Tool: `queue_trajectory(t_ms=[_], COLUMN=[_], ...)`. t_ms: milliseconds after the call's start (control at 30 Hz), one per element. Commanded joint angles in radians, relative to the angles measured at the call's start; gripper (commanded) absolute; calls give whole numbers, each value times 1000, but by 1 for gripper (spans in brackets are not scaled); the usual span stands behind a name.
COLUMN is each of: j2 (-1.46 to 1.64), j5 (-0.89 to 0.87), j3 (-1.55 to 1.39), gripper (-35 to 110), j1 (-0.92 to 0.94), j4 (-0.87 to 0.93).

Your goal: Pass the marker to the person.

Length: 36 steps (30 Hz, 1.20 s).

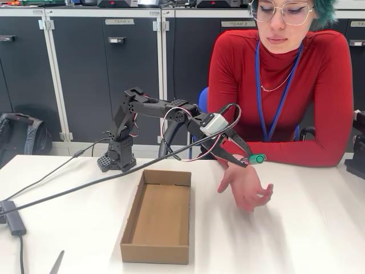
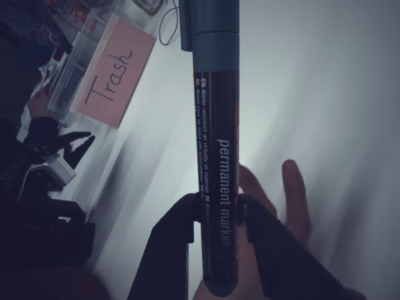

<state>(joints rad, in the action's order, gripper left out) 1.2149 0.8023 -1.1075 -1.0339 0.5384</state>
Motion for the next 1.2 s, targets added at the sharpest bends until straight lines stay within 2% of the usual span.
queue_trajectory(t_ms=[0, 433, 1167], j2=[29, 55, 71], j5=[15, 21, 52], j3=[60, 28, 26], gripper=[-5, -5, -5], j1=[-38, -44, -281], j4=[-25, -32, -66])
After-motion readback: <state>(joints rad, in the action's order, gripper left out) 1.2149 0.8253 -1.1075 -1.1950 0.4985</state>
